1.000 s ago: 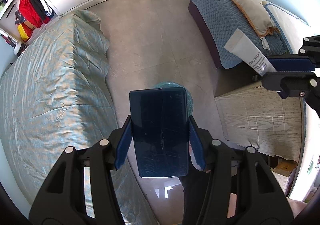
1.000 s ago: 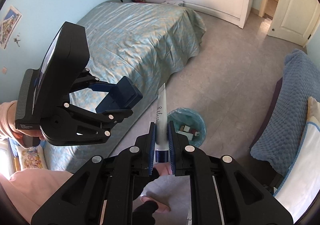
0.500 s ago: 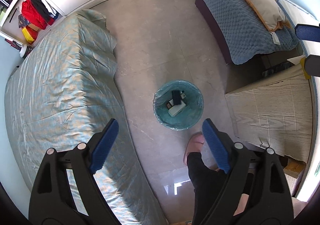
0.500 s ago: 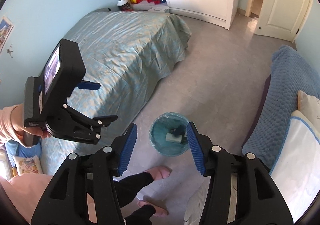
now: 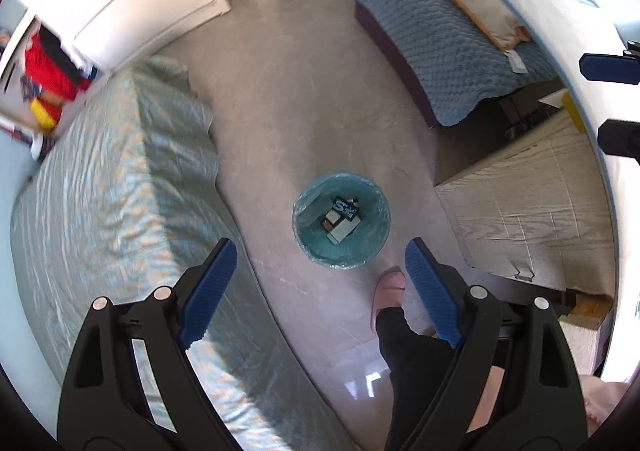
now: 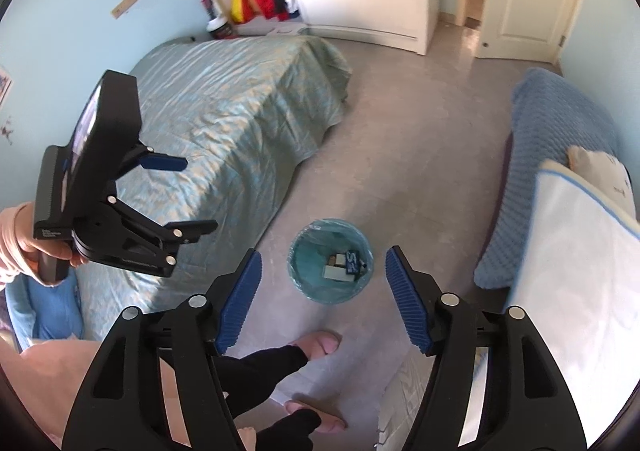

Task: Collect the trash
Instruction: 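Move both tools back over the bed toward the toothbrush pack and green bag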

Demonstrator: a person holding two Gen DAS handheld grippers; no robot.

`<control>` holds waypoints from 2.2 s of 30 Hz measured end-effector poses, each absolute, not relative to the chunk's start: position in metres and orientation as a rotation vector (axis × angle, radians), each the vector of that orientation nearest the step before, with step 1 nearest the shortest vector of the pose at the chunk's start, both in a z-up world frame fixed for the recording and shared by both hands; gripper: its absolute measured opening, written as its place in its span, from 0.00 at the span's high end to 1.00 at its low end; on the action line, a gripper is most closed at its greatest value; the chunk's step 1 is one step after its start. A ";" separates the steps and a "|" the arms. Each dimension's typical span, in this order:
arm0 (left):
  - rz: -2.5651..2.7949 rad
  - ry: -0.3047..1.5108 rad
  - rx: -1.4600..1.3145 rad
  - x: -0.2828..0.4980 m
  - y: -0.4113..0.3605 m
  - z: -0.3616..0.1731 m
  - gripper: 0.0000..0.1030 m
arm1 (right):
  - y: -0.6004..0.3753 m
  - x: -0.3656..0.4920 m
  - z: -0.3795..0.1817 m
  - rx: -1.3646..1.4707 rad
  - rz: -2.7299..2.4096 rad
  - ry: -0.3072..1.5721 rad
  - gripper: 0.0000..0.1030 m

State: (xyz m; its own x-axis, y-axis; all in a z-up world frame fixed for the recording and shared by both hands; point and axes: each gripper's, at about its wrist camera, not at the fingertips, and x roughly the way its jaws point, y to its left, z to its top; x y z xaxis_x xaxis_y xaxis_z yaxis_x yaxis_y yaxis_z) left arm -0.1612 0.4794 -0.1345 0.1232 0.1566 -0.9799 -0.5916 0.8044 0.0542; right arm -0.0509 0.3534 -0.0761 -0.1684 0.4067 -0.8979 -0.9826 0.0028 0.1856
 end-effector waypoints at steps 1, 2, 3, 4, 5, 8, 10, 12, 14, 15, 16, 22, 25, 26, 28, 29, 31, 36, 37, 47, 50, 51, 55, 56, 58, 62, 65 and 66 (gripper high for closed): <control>0.554 1.341 -0.375 -0.157 0.476 -0.131 0.18 | 0.348 -0.049 -0.075 -0.763 1.465 1.039 0.32; 0.538 1.337 -0.352 -0.151 0.472 -0.127 0.17 | 0.341 -0.046 -0.073 -0.749 1.449 1.042 0.32; 0.524 1.334 -0.332 -0.147 0.468 -0.125 0.17 | 0.332 -0.042 -0.071 -0.732 1.427 1.042 0.31; 0.505 1.330 -0.307 -0.141 0.464 -0.121 0.16 | 0.326 -0.040 -0.069 -0.721 1.409 1.039 0.28; 0.483 1.325 -0.279 -0.135 0.459 -0.117 0.16 | 0.317 -0.036 -0.067 -0.703 1.389 1.039 0.27; 0.407 1.323 -0.197 -0.115 0.441 -0.109 0.12 | 0.286 -0.026 -0.060 -0.642 1.319 1.043 0.25; 0.343 1.326 -0.142 -0.099 0.426 -0.105 0.12 | 0.261 -0.020 -0.055 -0.605 1.265 1.039 0.22; 0.281 1.319 -0.076 -0.084 0.408 -0.099 0.12 | 0.240 -0.016 -0.051 -0.578 1.214 1.041 0.21; 0.211 1.309 -0.003 -0.066 0.386 -0.093 0.10 | 0.213 -0.009 -0.047 -0.535 1.148 1.045 0.19; 0.172 1.302 0.031 -0.057 0.375 -0.090 0.09 | 0.200 -0.007 -0.044 -0.517 1.117 1.046 0.18; 0.138 1.295 0.058 -0.050 0.365 -0.088 0.08 | 0.185 -0.005 -0.042 -0.494 1.080 1.047 0.18; -0.050 1.264 0.239 0.000 0.296 -0.079 0.07 | 0.094 0.003 -0.037 -0.398 0.873 1.063 0.17; -0.130 1.238 0.332 0.023 0.257 -0.075 0.07 | 0.045 0.004 -0.037 -0.340 0.773 1.073 0.17; -0.151 1.230 0.360 0.028 0.246 -0.073 0.06 | 0.033 0.004 -0.038 -0.325 0.751 1.076 0.17; -0.204 1.209 0.409 0.041 0.219 -0.068 0.06 | 0.004 0.001 -0.038 -0.293 0.695 1.081 0.17; -0.224 1.199 0.430 0.044 0.207 -0.067 0.06 | -0.010 -0.001 -0.038 -0.278 0.669 1.082 0.17; -0.266 1.179 0.483 0.053 0.184 -0.063 0.06 | -0.040 -0.005 -0.039 -0.251 0.612 1.084 0.17; -0.347 1.134 0.601 0.071 0.127 -0.059 0.06 | -0.095 -0.019 -0.042 -0.192 0.522 1.103 0.17; -0.361 1.127 0.623 0.075 0.115 -0.058 0.06 | -0.099 -0.020 -0.044 -0.180 0.513 1.110 0.17; -0.555 1.043 0.862 0.111 0.045 -0.063 0.06 | -0.121 -0.049 -0.070 -0.016 0.377 1.177 0.17; -0.642 1.015 0.922 0.130 0.031 -0.069 0.06 | -0.116 -0.053 -0.080 0.059 0.287 1.191 0.17; -0.679 1.000 0.951 0.136 0.027 -0.073 0.06 | -0.114 -0.054 -0.084 0.093 0.243 1.197 0.17; -0.804 0.921 1.091 0.156 0.013 -0.090 0.06 | -0.104 -0.058 -0.095 0.241 0.094 1.200 0.17; -0.832 0.896 1.128 0.161 0.010 -0.094 0.06 | -0.099 -0.059 -0.098 0.267 0.059 1.203 0.17; -0.898 0.853 1.189 0.168 0.003 -0.103 0.06 | -0.090 -0.060 -0.106 0.305 -0.009 1.215 0.17; -0.999 0.818 1.249 0.180 -0.008 -0.113 0.06 | -0.080 -0.064 -0.113 0.379 -0.102 1.224 0.17; -1.055 0.809 1.274 0.188 -0.015 -0.122 0.06 | -0.074 -0.065 -0.117 0.394 -0.157 1.236 0.16; -1.069 0.804 1.284 0.192 -0.017 -0.124 0.06 | -0.073 -0.064 -0.119 0.403 -0.172 1.240 0.16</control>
State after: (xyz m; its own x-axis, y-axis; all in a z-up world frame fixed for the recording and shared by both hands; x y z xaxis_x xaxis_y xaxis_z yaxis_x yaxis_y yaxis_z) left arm 0.1916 -0.0172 -0.1244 0.3340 -0.1691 -0.9273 0.9378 -0.0389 0.3449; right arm -0.0643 -0.0730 -0.1189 0.3234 0.0896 -0.9420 0.3423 0.9170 0.2048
